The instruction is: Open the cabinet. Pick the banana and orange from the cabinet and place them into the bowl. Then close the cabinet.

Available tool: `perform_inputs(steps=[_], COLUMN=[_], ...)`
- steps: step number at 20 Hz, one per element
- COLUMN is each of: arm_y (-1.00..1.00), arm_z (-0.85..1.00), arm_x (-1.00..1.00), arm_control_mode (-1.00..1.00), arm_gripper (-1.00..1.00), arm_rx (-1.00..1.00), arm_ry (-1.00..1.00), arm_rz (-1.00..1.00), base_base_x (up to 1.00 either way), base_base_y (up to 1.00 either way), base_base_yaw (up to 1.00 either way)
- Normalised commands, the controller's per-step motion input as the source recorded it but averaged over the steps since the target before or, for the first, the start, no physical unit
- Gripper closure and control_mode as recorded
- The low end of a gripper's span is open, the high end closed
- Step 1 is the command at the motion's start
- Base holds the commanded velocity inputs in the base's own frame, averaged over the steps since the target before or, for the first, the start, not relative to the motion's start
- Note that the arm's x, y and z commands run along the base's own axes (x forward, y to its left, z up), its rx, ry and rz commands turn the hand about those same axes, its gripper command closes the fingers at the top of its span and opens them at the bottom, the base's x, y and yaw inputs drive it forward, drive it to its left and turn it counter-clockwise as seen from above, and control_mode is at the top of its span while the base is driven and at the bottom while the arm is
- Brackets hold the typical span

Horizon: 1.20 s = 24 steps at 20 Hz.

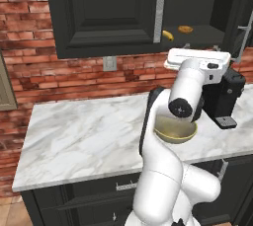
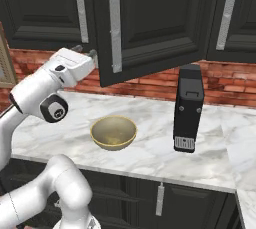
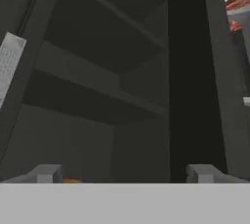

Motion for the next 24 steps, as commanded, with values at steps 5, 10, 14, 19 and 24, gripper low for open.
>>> perform_inputs(steps=[5,10,14,19,24], arm_y=[0.0,0.0,0.0,-0.19,-0.47], arm_z=[0.0,0.0,0.0,0.0,-0.1], arm_x=[0.64,0.71,0.79,0.72,0.45], arm_control_mode=[-1.0,-1.0,-1.0,-1.0,-1.0], arm_gripper=[-1.0,-1.0,-1.0,-1.0,-1.0], arm_rx=[0.0,0.0,0.0,0.0,0.0], arm_ry=[0.34,0.34,0.32,0.24,0.11], arm_rz=[-0.16,-0.08,-0.04,-0.04,-0.04], base_base_x=[0.0,0.0,0.0,0.0,0.0], base_base_y=[0.0,0.0,0.0,0.0,0.0], base_base_yaw=[0.0,0.0,0.0,0.0,0.0])
